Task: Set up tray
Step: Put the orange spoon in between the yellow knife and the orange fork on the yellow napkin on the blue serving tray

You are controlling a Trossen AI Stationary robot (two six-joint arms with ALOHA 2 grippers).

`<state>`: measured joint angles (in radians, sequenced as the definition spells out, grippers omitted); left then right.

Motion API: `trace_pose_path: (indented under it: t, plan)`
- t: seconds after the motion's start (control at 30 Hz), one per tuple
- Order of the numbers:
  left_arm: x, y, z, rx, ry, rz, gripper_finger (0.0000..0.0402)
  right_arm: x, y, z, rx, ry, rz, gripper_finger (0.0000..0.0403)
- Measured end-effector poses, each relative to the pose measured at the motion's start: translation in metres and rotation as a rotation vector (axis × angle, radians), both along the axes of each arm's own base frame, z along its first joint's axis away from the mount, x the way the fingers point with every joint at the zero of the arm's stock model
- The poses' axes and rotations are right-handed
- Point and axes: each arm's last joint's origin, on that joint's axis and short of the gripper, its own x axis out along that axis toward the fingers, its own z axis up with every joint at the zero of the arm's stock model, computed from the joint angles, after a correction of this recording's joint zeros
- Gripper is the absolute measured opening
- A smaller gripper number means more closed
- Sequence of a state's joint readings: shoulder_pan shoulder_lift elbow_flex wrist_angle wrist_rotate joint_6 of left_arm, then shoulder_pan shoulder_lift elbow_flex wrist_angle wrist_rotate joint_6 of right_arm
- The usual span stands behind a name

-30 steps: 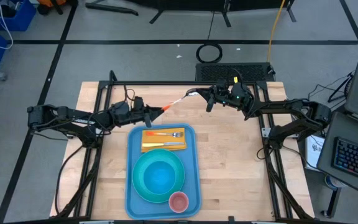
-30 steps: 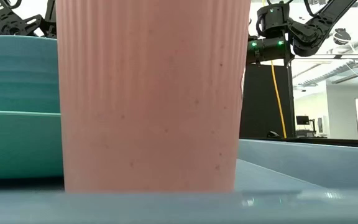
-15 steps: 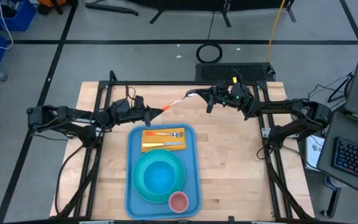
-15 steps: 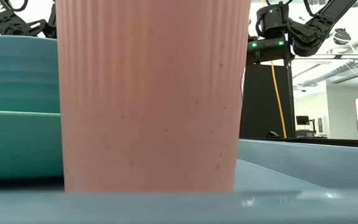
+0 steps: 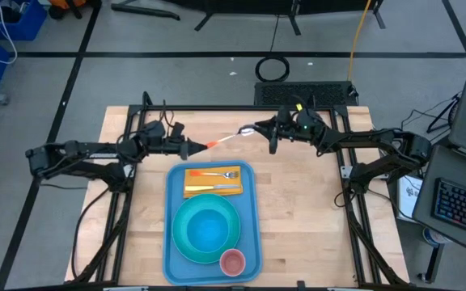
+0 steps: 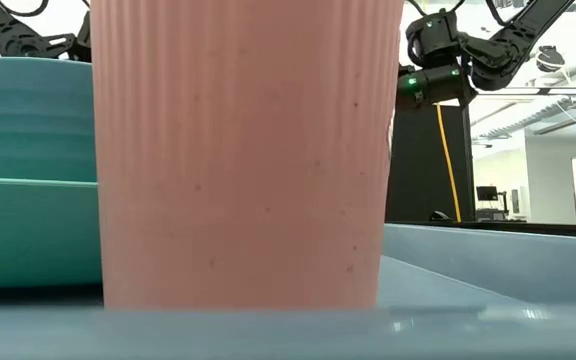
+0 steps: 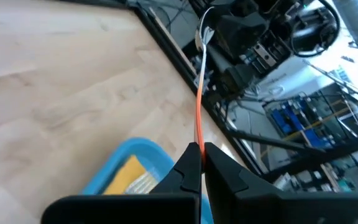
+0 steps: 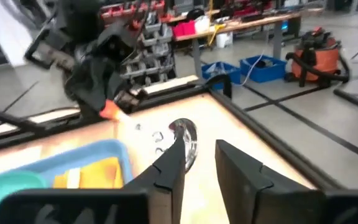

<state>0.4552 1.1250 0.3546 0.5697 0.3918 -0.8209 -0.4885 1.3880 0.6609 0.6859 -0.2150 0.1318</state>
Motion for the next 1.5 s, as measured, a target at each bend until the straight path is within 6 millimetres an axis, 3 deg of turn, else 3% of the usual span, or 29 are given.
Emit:
trace_pose_path:
  t: [0.3, 0.7, 0.9, 1.03, 1.33, 1.5]
  plan:
    - [-0.02, -0.001, 0.007, -0.079, 0.044, -0.08, 0.0004, 0.0, 0.003, -0.004, 0.01, 0.043, 0.083, 0.0119]
    - [-0.045, -0.017, 0.021, -0.091, 0.06, -0.126, 0.0004, -0.006, 0.004, -0.026, 0.022, 0.269, 0.119, 0.0117]
    - [-0.054, -0.024, 0.023, -0.1, 0.08, -0.159, 0.0004, -0.006, 0.025, -0.036, 0.028, 0.334, 0.44, 0.0116]
    - [-0.057, -0.028, 0.017, -0.169, 0.136, -0.238, 0.0004, -0.005, 0.039, -0.041, -0.011, 0.374, 0.56, 0.0116]
    - [-0.055, -0.039, 0.017, -0.149, 0.127, -0.393, 0.0004, 0.007, 0.065, -0.036, -0.1, 0.322, 0.646, 0.0112]
    - [-0.054, -0.042, 0.015, -0.151, 0.141, -0.412, 0.0004, 0.015, 0.07, -0.045, -0.137, 0.322, 0.68, 0.0058]
